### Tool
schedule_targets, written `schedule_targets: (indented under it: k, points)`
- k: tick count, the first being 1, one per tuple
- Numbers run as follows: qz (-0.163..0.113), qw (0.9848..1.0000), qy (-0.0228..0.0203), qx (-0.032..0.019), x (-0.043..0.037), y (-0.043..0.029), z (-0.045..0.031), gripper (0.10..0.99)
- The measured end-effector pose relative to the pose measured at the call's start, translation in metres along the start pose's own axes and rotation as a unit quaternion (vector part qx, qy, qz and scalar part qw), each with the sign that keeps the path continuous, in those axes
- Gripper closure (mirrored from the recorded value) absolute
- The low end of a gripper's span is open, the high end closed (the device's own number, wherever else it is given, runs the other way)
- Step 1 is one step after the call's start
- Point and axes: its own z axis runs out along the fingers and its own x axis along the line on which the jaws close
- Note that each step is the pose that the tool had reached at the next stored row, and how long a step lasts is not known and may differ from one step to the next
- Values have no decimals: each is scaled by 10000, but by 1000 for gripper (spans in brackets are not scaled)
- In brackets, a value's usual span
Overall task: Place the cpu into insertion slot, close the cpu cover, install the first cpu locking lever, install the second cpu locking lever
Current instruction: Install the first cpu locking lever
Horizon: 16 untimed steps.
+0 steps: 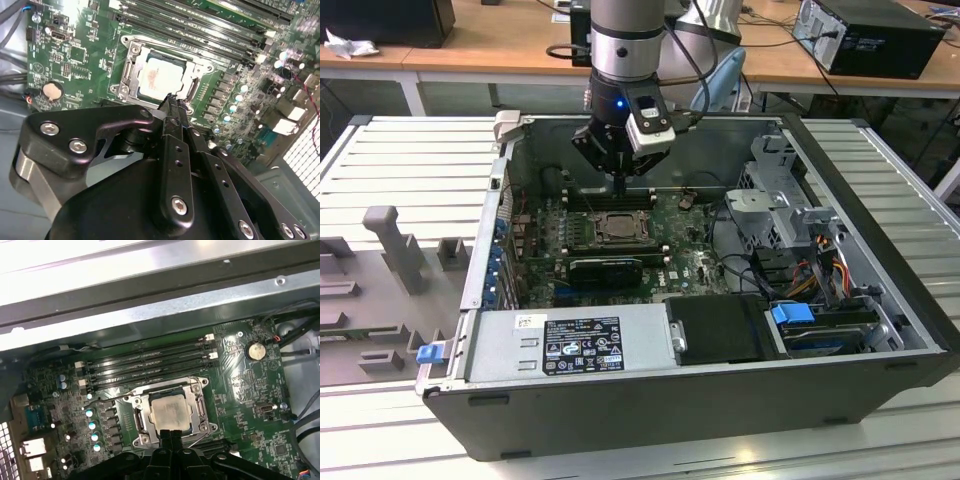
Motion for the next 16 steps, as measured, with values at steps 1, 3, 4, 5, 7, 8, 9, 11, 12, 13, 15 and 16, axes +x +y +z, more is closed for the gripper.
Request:
schedule_targets:
  k: [1, 3, 4, 5, 7, 8, 9, 11, 12, 13, 15, 16]
  points:
    - [-81, 10000, -1, 0, 0, 0, 0, 980]
    - [-272, 9996, -2, -1, 0, 0, 1, 980]
    - [-394, 9992, -3, -1, 3, -1, 2, 980]
    - [-460, 9989, -4, -2, 6, -1, 3, 980]
    - [-586, 9983, -5, -2, 12, -2, 6, 980]
    - [-626, 9980, -5, -2, 16, -3, 6, 980]
    - [-669, 9978, -6, -2, 20, -4, 7, 980]
    - [-765, 9971, -7, -3, 30, -6, 10, 980]
    - [-806, 9967, -7, -3, 35, -7, 11, 980]
    - [-852, 9964, -7, -3, 47, -9, 13, 980]
    - [-896, 9960, -7, -3, 118, -23, 17, 980]
    - [-901, 9959, -8, -3, 189, -37, 21, 980]
